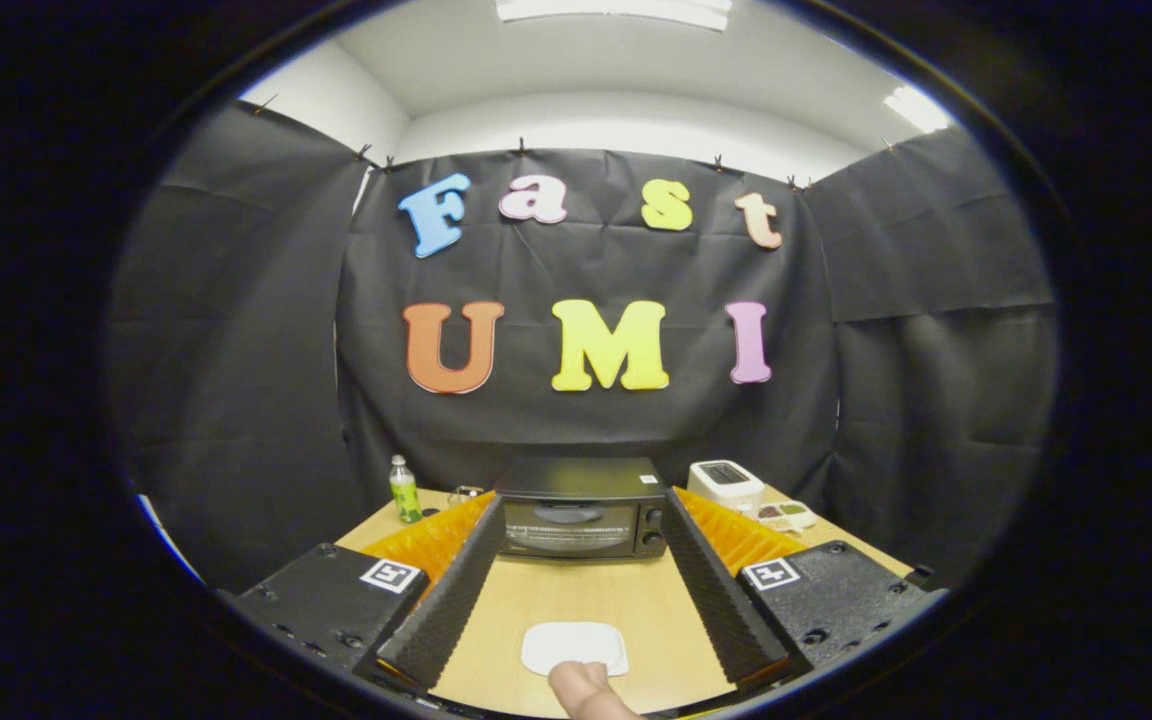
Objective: Open the toaster oven, put the food inside, and close the toaster oven door.
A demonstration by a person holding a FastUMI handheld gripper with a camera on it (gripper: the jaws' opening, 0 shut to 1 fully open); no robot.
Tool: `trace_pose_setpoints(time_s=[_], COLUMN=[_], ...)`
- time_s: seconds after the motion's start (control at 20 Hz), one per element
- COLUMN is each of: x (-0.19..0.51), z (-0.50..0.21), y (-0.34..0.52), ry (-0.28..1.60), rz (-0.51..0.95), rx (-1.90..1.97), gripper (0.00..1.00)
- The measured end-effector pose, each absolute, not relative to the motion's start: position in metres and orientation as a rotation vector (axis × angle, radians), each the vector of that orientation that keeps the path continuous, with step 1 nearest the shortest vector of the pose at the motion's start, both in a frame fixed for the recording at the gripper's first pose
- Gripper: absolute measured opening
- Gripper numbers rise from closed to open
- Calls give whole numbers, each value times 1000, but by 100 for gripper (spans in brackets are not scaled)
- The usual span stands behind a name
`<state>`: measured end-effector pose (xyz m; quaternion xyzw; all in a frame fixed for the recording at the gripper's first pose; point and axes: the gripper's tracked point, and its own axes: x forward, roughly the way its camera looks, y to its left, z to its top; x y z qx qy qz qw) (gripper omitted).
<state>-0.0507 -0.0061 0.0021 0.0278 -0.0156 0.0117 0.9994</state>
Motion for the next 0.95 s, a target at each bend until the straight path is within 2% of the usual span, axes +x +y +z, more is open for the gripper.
trace_pose_setpoints(time_s=[0.45,0.95], x=[-65,-79], z=[-2,-4], y=[-43,-34], ry=[-35,-28], rz=[-11,39], rx=[160,143], gripper=[100,100])
